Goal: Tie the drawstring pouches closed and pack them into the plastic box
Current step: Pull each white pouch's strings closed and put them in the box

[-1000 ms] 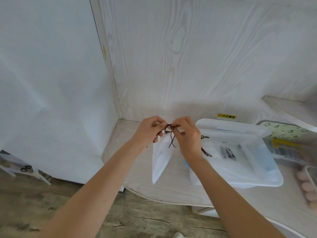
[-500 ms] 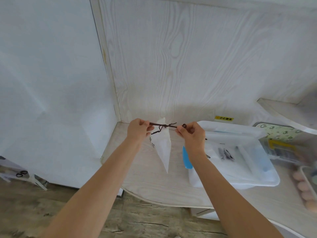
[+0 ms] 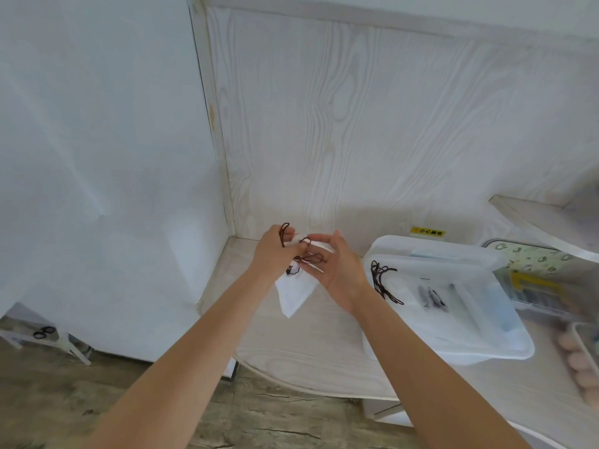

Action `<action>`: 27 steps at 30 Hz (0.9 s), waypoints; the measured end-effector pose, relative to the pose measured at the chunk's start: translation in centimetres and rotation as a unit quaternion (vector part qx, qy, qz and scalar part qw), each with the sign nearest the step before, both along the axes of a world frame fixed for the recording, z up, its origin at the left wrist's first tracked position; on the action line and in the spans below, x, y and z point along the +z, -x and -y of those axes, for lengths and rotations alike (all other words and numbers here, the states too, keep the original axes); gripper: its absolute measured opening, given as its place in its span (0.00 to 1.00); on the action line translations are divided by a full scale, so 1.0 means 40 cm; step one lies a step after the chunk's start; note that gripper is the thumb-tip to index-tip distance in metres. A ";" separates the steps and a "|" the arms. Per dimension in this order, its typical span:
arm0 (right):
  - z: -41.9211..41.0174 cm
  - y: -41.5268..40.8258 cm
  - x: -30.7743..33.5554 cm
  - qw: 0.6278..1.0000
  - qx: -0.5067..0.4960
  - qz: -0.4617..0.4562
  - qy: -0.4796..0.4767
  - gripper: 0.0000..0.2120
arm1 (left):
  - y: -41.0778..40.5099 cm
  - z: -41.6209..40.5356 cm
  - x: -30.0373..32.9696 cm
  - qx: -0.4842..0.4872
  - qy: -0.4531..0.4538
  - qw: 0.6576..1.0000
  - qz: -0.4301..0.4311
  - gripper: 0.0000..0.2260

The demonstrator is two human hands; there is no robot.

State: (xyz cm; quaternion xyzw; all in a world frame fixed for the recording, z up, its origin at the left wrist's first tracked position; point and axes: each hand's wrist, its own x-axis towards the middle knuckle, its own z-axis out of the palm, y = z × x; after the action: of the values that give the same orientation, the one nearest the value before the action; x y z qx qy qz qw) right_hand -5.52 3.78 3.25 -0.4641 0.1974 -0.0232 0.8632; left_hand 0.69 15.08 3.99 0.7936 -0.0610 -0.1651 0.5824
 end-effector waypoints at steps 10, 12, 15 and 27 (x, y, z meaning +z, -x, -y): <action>0.009 0.005 -0.015 0.922 -0.088 -0.133 0.352 0.34 | -0.028 -0.014 0.122 0.101 0.105 0.989 -0.020 0.10; 0.027 0.017 -0.018 0.930 -0.136 -0.128 0.317 0.37 | -0.016 0.008 0.145 0.094 0.139 0.985 -0.047 0.12; 0.079 0.048 -0.019 0.950 -0.181 -0.052 0.249 0.34 | 0.009 0.058 0.169 0.101 0.174 0.975 -0.096 0.11; 0.472 0.264 -0.010 0.765 -0.167 -0.181 0.596 0.23 | 0.154 0.363 0.069 0.123 0.043 0.991 -0.028 0.08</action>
State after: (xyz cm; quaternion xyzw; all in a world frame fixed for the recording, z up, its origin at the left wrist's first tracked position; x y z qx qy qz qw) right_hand -16.08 -15.08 2.84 -0.8404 0.3705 -0.1952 0.3439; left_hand -5.47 0.57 6.74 0.7640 0.0466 -0.1117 0.6337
